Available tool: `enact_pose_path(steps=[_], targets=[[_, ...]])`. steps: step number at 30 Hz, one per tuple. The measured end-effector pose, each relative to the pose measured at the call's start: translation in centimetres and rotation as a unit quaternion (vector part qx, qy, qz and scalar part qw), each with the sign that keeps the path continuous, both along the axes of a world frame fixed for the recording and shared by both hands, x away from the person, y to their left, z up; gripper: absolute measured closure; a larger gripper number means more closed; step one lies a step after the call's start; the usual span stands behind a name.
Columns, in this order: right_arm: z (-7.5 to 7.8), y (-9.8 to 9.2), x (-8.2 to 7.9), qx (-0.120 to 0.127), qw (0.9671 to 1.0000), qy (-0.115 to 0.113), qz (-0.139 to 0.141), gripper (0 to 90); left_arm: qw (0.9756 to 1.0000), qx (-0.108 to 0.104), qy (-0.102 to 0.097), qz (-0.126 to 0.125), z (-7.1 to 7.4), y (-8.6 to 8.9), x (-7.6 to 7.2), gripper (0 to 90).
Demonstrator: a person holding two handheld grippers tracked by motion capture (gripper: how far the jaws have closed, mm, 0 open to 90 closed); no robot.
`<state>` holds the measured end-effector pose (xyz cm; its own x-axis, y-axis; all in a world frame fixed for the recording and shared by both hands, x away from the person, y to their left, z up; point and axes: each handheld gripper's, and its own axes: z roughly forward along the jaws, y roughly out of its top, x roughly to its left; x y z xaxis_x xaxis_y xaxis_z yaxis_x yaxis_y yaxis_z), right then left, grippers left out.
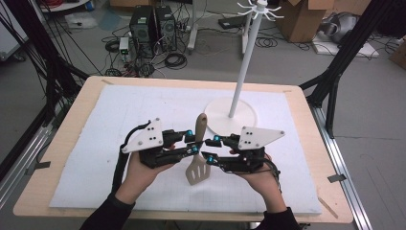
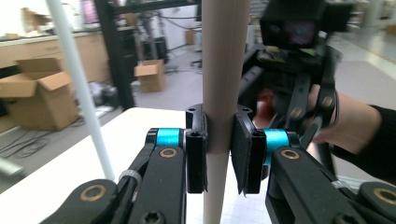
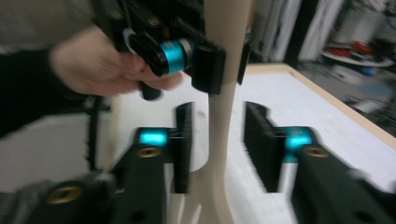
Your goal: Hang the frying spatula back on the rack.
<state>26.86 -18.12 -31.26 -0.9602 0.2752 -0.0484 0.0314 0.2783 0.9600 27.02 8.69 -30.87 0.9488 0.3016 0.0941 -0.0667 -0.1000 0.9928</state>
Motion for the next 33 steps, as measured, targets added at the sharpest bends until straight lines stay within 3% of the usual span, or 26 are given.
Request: enact_pose_path(steps=[1, 2, 3, 4, 5, 6, 8, 9, 10, 11, 16, 21, 27, 33], targets=[[0.1, -0.2, 0.0, 0.006, 0.9999, 0.002, 0.009, 59.3, 0.9995, -0.009, 0.007, -0.03, 0.3, 0.4, 0.4, 76.8], [0.1, -0.2, 0.0, 0.006, 0.9999, 0.002, 0.009, 59.3, 0.9995, -0.009, 0.007, -0.03, 0.3, 0.4, 0.4, 76.8], [0.1, -0.6, 0.3, 0.013, 0.9995, 0.014, 0.027, 50.6, 0.9974, -0.024, 0.02, -0.065, 0.6, 0.8, 0.7, 76.8], [0.1, -0.6, 0.3, 0.013, 0.9995, 0.014, 0.027, 50.6, 0.9974, -0.024, 0.02, -0.065, 0.6, 0.8, 0.7, 76.8], [0.1, -0.6, 0.5, 0.018, 0.999, 0.023, 0.035, 47.9, 0.9943, -0.03, 0.029, -0.098, 0.9, 1.0, 1.0, 76.8], [0.1, -0.6, 0.5, 0.018, 0.999, 0.023, 0.035, 47.9, 0.9943, -0.03, 0.029, -0.098, 0.9, 1.0, 1.0, 76.8], [0.0, -0.4, 0.6, 0.026, 0.9976, 0.035, 0.054, 46.2, 0.9902, -0.029, 0.041, -0.131, 1.1, 1.0, 1.3, 76.8], [0.0, -0.1, 0.6, 0.038, 0.9955, 0.042, 0.076, 45.3, 0.9856, -0.029, 0.051, -0.159, 1.2, 0.9, 1.6, 76.8], [0.0, -0.1, 0.6, 0.038, 0.9955, 0.042, 0.076, 45.3, 0.9856, -0.029, 0.051, -0.159, 1.2, 0.9, 1.6, 76.8], [0.0, 0.4, 0.6, 0.032, 0.9948, 0.05, 0.082, 45.3, 0.9819, -0.035, 0.058, -0.177, 1.4, 0.9, 1.8, 76.8], [-0.3, 1.1, 0.6, 0.042, 0.9928, 0.058, 0.096, 51.2, 0.9744, -0.042, 0.063, -0.212, 1.7, 0.7, 2.1, 76.7], [-0.3, 1.3, 0.4, 0.043, 0.9922, 0.053, 0.104, 61.5, 0.9724, -0.038, 0.065, -0.221, 1.7, 0.6, 2.2, 76.8], [-0.4, 1.4, 0.2, 0.045, 0.9924, 0.043, 0.107, 76.4, 0.9743, -0.037, 0.061, -0.214, 1.7, 0.6, 2.4, 76.7], [-0.5, 1.4, 0.2, 0.041, 0.9927, 0.044, 0.105, 78.3, 0.9745, -0.029, 0.059, -0.215, 1.6, 0.6, 2.6, 76.7]])
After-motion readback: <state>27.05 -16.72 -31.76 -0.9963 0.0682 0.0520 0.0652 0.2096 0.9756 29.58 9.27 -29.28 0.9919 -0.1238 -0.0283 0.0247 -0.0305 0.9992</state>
